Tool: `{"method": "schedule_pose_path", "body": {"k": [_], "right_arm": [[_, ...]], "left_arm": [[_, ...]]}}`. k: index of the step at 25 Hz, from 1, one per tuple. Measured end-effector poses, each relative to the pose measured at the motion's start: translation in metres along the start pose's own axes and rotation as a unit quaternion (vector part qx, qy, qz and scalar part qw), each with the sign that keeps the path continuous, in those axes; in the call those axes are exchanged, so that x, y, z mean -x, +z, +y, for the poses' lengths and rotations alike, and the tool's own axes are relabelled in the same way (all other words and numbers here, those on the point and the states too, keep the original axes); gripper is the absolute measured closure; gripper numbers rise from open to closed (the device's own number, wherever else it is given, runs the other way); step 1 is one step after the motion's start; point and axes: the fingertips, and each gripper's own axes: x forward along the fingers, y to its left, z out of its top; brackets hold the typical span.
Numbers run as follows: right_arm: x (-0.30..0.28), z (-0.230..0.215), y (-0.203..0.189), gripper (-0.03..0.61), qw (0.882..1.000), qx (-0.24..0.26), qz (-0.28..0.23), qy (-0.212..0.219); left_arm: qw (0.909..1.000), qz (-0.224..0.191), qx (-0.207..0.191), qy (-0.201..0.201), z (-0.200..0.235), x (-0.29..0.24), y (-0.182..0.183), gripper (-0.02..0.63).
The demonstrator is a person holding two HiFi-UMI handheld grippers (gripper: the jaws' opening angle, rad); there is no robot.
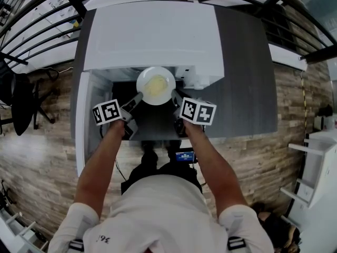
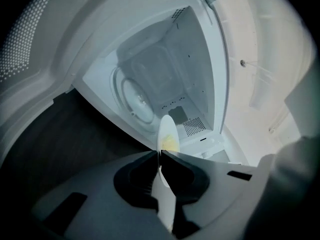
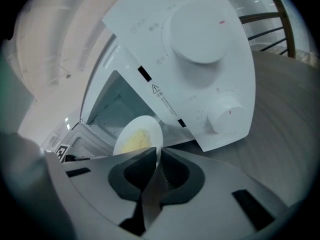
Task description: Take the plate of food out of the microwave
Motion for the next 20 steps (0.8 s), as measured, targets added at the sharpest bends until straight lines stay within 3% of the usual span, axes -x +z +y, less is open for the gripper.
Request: {"method": "schedule_pose_path", "body": {"k": [7,11,15,20], "right_arm": [[0.032,0.012,-0.001,0.546,1.000,0.006,-0.007,0.014],[0.054,0.021,0.001,0.546,1.000,0.007,-0.012,0.022],[0.076,0.030,0.006,0.548,0.999,0.011,-0.022,0.029],[0.103,0.041,0.009,0.548,0.999,0.009,-0.031,0.038]], "left_arm": [[0.9996,0.016,-0.012,-0.021,-0.030,0.015,-0.014,0.588],[0.9987,0.029,-0.039,-0.011,-0.044,0.030,-0.017,0.591],[0.9980,0.033,-0.022,-0.049,-0.072,0.034,-0.026,0.591],[0.9969,0.048,-0.060,-0.018,-0.084,0.050,-0.027,0.591]]}}
